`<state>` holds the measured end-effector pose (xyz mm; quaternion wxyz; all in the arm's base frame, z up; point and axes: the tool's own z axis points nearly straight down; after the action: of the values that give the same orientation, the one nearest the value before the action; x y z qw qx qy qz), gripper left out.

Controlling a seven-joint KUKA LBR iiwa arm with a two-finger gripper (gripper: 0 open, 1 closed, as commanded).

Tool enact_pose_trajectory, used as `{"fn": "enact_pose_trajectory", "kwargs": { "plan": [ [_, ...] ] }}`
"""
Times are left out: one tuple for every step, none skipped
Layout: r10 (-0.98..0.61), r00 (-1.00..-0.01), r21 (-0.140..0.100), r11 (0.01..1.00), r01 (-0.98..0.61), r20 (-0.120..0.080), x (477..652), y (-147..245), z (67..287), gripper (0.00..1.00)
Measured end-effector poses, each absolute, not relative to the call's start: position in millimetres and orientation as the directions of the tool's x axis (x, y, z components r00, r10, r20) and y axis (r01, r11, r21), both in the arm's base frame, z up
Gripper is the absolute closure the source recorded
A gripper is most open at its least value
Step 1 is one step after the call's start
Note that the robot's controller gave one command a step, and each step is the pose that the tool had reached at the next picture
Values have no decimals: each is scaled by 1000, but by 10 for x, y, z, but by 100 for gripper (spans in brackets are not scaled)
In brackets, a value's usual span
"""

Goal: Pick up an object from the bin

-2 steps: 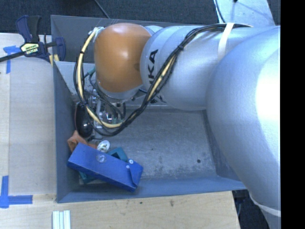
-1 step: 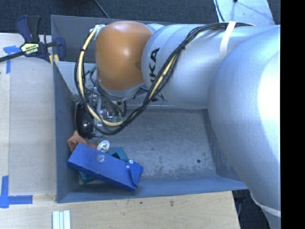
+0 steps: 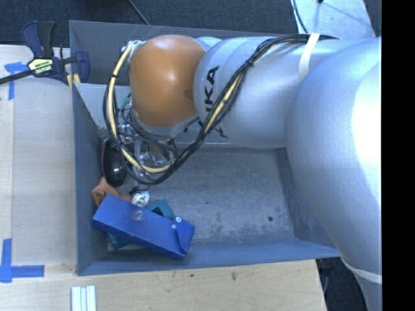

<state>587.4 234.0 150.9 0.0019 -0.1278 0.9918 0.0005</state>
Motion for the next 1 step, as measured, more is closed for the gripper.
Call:
{"fn": "enact_pose_trajectory", "kwargs": {
  "plan": [
    [-458,-889,1,889,-458,2,5570,2206,1102,0]
  ]
}}
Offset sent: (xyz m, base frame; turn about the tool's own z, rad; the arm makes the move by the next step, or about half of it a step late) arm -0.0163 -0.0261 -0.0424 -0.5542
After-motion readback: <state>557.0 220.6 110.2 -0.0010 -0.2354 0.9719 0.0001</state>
